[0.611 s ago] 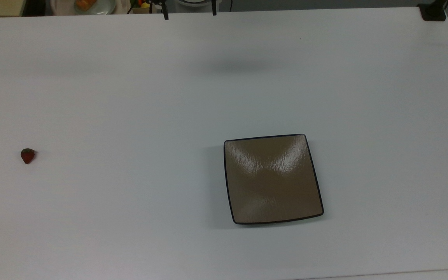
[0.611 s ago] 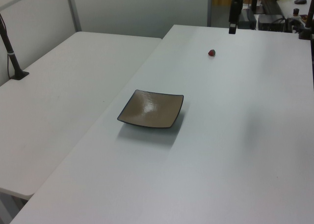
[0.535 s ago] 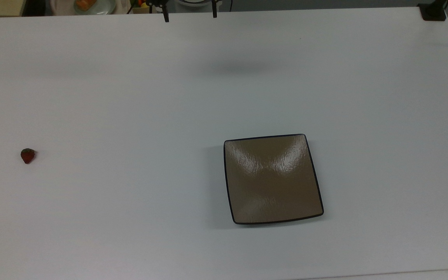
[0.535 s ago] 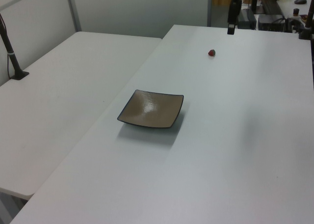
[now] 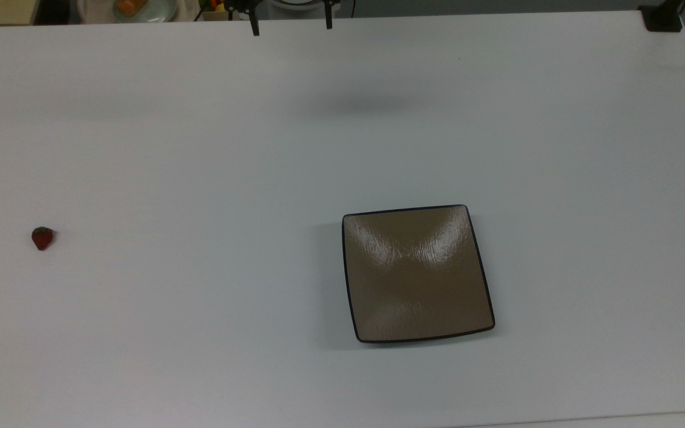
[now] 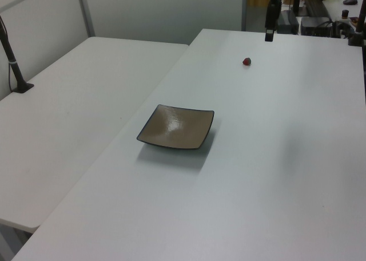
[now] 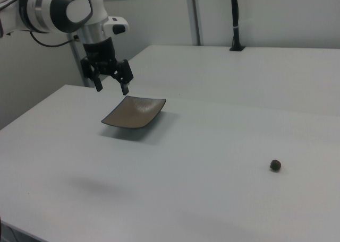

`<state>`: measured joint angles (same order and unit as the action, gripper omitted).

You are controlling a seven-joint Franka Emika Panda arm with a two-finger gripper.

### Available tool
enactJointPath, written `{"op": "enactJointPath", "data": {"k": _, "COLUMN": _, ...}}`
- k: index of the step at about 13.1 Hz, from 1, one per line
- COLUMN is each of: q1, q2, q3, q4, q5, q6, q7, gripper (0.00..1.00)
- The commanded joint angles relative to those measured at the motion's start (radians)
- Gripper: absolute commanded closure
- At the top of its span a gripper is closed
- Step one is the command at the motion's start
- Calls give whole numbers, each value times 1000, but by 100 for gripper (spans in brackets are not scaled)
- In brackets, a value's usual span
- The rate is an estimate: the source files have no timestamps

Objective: Strawberries on a ceramic plate

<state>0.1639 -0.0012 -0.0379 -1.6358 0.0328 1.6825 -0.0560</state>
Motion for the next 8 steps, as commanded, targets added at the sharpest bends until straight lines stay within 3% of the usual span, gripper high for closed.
{"op": "enactJointPath", "data": {"k": 1, "q1": 8, "q2": -9, "q3": -7, "q4": -18, "q5": 18, "q6": 23, "q7": -10, "gripper": 0}}
{"op": "enactJointPath", "data": {"k": 8, "q1": 0, "q2": -6, "q3": -7, "q4": -18, "q5": 18, "q6": 26, "q7": -10, "gripper": 0}}
